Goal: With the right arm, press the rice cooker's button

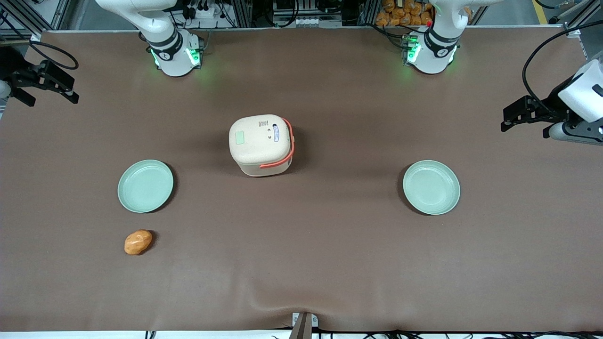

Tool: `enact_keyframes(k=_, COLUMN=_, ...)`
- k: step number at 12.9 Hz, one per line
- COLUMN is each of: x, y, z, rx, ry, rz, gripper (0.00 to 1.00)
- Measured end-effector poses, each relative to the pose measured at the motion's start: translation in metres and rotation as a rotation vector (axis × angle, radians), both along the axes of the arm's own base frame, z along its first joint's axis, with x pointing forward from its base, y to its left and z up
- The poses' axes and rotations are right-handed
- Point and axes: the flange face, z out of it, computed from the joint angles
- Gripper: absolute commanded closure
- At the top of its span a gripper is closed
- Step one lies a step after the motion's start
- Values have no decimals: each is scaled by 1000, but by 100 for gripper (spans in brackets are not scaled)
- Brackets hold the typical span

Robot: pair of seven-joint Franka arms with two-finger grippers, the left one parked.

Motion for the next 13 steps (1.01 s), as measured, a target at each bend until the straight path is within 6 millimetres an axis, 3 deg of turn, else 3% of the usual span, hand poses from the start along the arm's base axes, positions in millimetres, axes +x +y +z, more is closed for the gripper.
enact_keyframes(k=7, x=3, y=1, z=-1, rx=2, ry=-8, rz=0, gripper=0)
enact_keyframes(k=9, x=6, y=9, z=-7, rx=25, ry=-2, rz=12, gripper=36)
enact_keyframes(k=11, x=13, y=31, z=-18, rx=36, ry=14, rz=50, gripper=69)
enact_keyframes(k=13, x=25, y=68, z=-35, rx=34, ry=15, rz=108, gripper=91)
